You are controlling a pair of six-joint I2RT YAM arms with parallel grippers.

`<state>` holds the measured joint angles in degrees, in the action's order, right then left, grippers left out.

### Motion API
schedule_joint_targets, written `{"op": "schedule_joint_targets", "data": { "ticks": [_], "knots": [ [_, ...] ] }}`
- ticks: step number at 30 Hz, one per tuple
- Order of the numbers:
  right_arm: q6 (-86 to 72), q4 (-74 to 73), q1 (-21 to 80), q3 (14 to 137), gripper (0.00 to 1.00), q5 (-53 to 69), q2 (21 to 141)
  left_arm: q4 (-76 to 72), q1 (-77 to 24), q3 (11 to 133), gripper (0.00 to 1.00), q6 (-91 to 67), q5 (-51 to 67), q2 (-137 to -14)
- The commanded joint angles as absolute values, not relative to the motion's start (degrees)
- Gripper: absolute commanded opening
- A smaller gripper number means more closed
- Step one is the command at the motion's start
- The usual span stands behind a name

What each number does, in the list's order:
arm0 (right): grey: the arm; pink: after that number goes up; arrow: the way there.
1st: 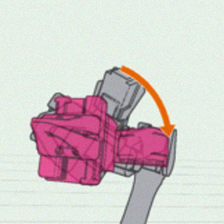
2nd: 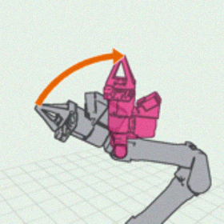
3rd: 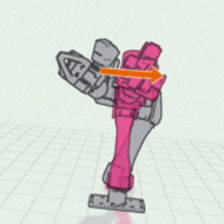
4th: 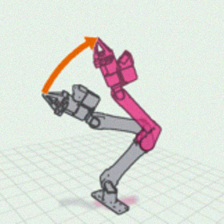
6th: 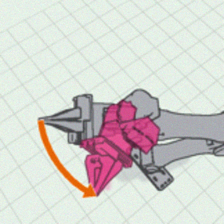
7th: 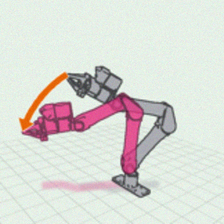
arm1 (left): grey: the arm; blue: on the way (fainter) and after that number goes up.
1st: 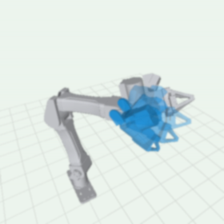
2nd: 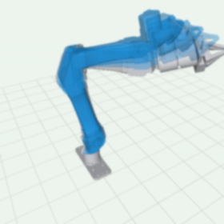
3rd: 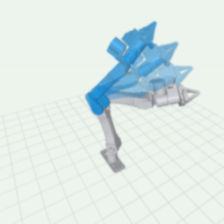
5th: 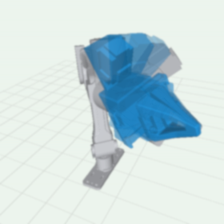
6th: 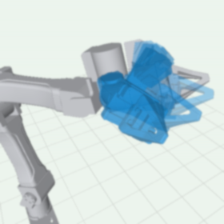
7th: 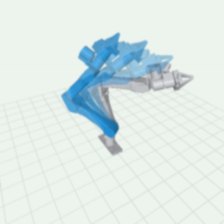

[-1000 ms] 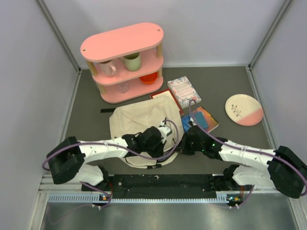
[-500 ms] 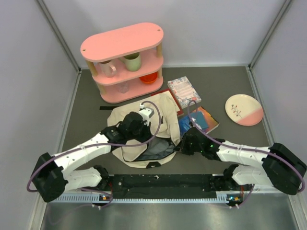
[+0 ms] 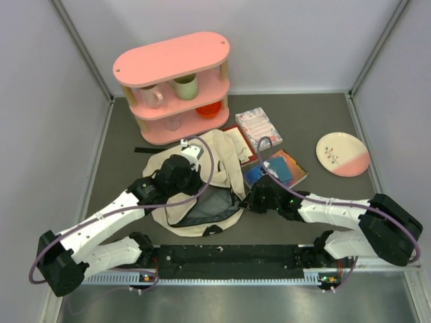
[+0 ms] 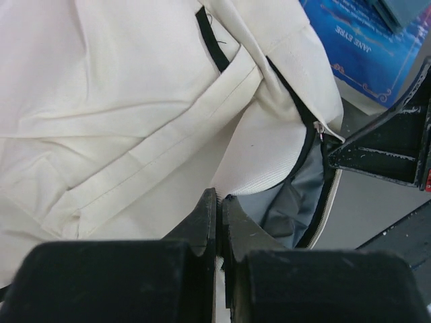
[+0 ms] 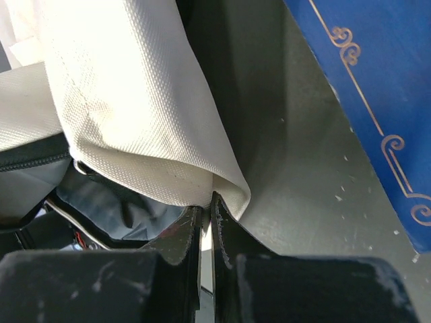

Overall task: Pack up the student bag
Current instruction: Unzip the student bag at the center of the board.

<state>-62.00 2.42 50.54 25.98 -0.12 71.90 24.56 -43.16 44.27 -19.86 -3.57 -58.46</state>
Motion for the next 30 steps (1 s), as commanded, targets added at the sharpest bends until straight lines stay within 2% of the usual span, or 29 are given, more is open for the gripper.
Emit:
{"op": "schedule_joint_targets", "data": {
  "ticks": [1,6,10,16,17,18,19,20,22,23,28,30],
  "knots": [
    [-59.6,-1.9,50.6,26.6,0.00,-3.0,75.4,22.8,-40.5,47.6,0.00,-18.6,-12.6,-52.7],
    [-59.2,-0.5,50.6,27.9,0.00,-1.9,77.3,27.6,-40.2,48.5,0.00,-18.4,-18.8,-52.0],
    [-58.5,1.1,50.7,28.5,0.00,-1.5,77.5,25.8,-39.6,47.5,0.00,-16.3,-14.2,-50.4],
    [-56.9,2.8,50.7,31.4,0.00,2.3,80.1,27.2,-39.6,50.4,0.00,-14.2,-9.7,-54.5],
    [-56.9,3.2,50.7,32.2,0.05,3.9,80.6,27.6,-39.6,50.9,0.00,-14.2,-8.5,-56.5],
    [-56.7,3.6,50.7,32.4,0.13,4.5,80.9,28.1,-39.6,51.2,0.09,-14.2,-7.7,-57.4],
    [-56.6,2.8,50.6,32.8,0.24,4.6,80.2,30.0,-39.6,52.3,0.23,-14.3,-6.7,-58.7],
    [-56.5,2.6,50.7,32.6,0.42,3.5,79.0,30.3,-39.6,52.6,0.36,-14.6,-6.2,-59.1],
    [-56.2,-1.8,50.7,32.4,0.64,0.6,73.7,30.4,-39.6,52.8,0.58,-14.3,-6.2,-58.7],
    [-55.5,-4.0,50.7,33.0,0.77,-3.6,71.3,30.2,-39.6,52.8,0.64,-14.4,-6.8,-58.3],
    [-52.6,-14.8,48.8,35.2,0.85,-14.9,59.3,26.7,-39.6,52.6,0.81,-14.6,-5.2,-54.3],
    [-51.7,-17.0,46.9,35.1,0.86,-15.9,54.8,25.7,-39.6,53.1,0.82,-14.3,-3.1,-53.9]
  ]
}}
